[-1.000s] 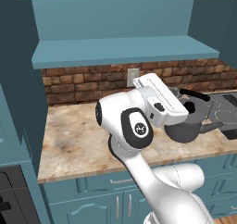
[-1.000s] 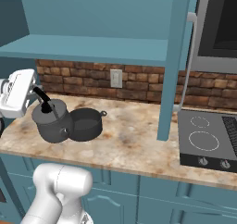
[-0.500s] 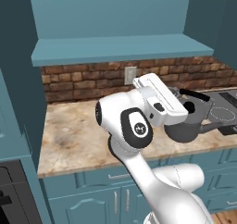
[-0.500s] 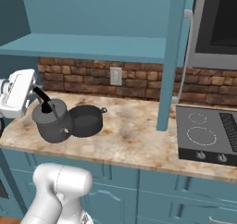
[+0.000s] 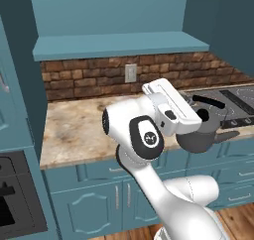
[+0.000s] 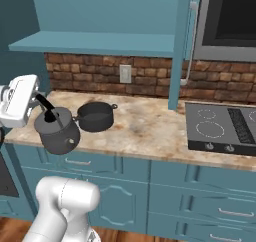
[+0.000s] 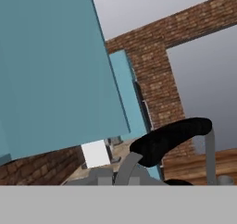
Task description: Pick the kettle from the cabinet and place it on a stove burner. Then pick the pot from the counter and place it on another stove burner. Finally, turn both burners on.
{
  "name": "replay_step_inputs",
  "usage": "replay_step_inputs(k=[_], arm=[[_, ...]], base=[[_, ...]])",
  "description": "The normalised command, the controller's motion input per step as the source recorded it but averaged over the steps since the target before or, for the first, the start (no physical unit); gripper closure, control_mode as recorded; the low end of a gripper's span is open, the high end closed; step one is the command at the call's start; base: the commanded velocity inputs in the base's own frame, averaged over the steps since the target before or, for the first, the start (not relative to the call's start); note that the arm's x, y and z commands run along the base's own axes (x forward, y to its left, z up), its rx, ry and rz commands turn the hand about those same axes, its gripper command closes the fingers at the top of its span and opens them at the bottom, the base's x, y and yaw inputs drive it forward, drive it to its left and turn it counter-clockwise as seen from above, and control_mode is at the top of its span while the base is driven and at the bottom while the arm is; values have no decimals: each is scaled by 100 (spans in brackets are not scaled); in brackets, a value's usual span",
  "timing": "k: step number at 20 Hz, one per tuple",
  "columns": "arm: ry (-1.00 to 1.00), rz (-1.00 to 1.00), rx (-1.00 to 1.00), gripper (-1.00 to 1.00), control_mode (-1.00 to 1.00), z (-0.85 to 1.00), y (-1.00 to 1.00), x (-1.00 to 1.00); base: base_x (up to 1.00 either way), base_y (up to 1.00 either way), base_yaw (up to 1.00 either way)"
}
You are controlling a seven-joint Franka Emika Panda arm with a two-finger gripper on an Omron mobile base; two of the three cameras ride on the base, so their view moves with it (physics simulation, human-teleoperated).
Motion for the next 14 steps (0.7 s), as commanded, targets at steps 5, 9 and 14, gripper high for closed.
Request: replay_step_inputs(k=[5,9,14], arm=[[0,0,0,100,100,0,0,0],[0,0,0,100,100,0,0,0],[0,0,0,100,100,0,0,0]], base=[[-43,-34,-7],[-35,-45,-6],[-33,-52,-4]])
